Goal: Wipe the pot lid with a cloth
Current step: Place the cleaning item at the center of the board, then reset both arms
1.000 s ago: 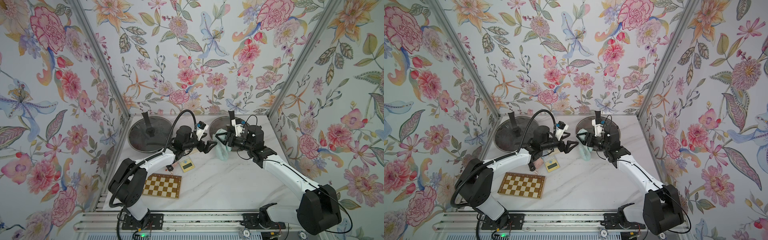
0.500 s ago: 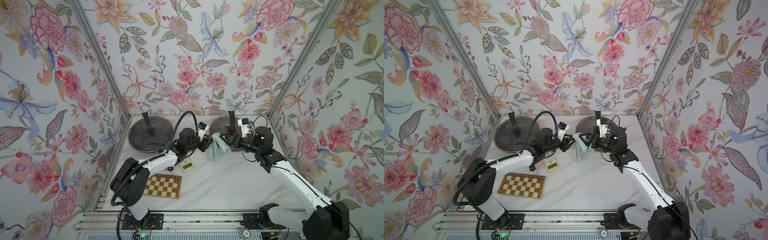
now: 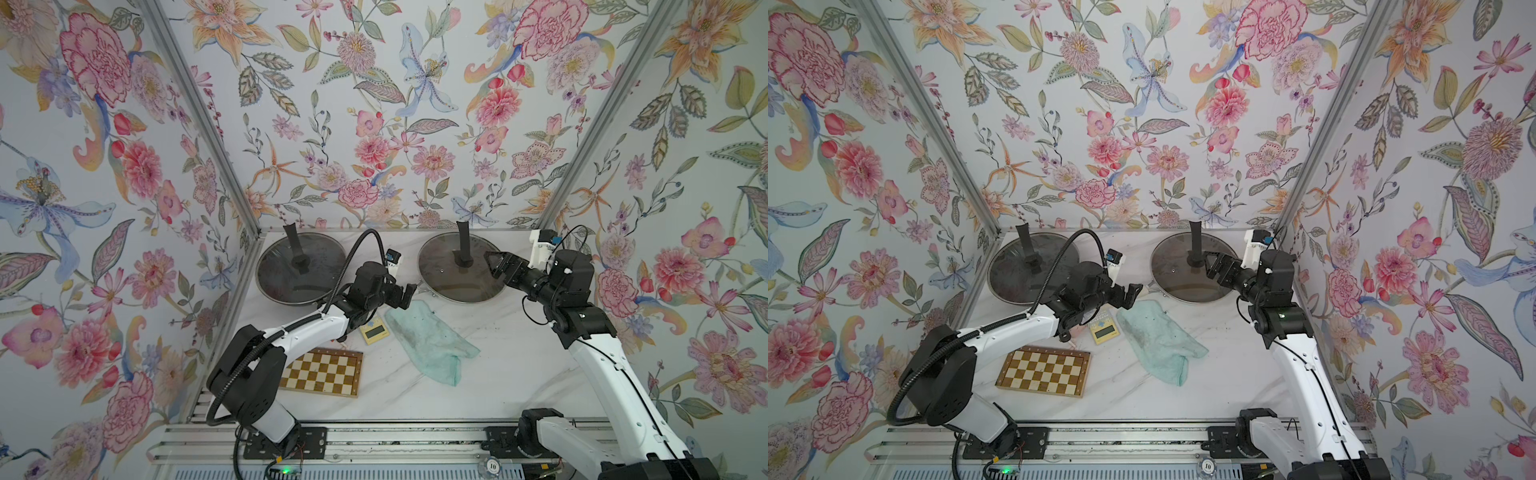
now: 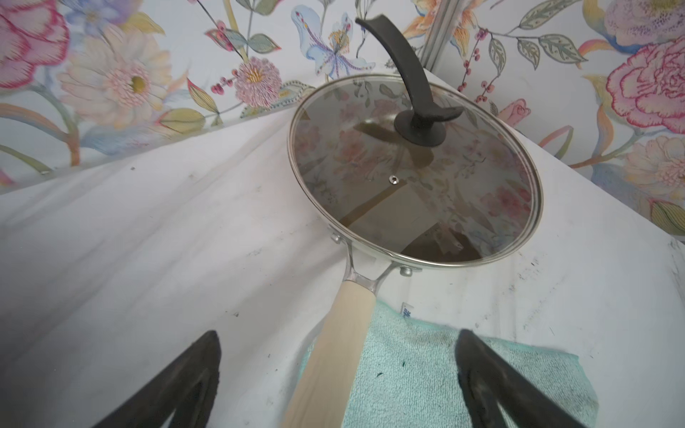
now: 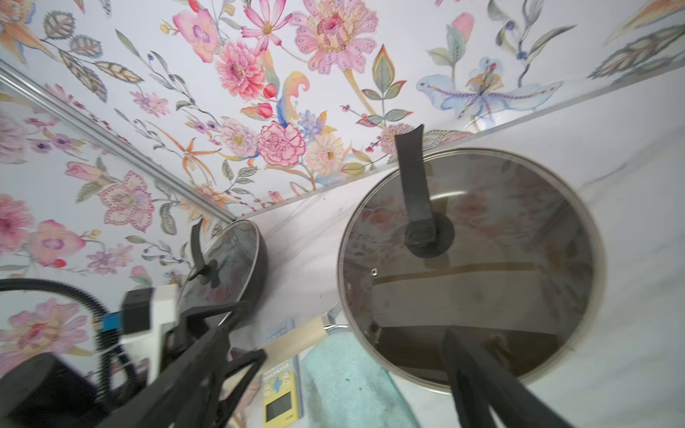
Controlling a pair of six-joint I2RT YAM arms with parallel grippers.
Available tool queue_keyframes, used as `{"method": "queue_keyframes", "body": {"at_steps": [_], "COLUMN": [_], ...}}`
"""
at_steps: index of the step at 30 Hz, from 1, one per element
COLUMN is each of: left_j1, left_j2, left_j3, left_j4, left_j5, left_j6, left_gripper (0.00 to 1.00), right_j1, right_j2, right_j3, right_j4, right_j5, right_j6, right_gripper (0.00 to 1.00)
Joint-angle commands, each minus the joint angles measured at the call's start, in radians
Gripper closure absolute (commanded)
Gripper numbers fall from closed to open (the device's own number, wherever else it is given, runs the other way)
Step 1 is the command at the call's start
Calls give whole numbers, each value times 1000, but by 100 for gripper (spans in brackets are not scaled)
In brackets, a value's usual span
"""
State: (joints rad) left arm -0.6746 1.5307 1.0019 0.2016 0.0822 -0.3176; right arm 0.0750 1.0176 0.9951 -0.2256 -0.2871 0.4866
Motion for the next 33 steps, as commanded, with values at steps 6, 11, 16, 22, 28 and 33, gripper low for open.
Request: {"method": "queue_keyframes", "body": {"at_steps": [6, 11, 16, 22, 28, 33], "left_j1": [18, 210, 382, 547, 573, 575], "left_j2": [-335, -469, -571, -631, -447, -195], "left_j3": [-164, -331, -561, -839, -943, -943], "left_j4": [71, 129, 304, 582, 910, 1241], "left_j5": [-460, -547, -641, -544, -522, -498], "left_j6": [207, 190, 226, 223, 233, 245], "left_gripper": [1, 0, 1, 1, 1, 1], "right_j1": [-128, -151, -144, -100, 21, 51], "right_j2": [-16, -3, -2, 0, 146, 287], "right_j3": [-90, -231, -373, -535, -607, -656], "right_j4": [-34, 96, 230, 474, 731, 1005], "right_j5": [395, 497, 550, 500, 562, 589], "right_j6": [-182, -239, -243, -328, -453, -514], "right_gripper": [1, 1, 1, 1, 1, 1]}}
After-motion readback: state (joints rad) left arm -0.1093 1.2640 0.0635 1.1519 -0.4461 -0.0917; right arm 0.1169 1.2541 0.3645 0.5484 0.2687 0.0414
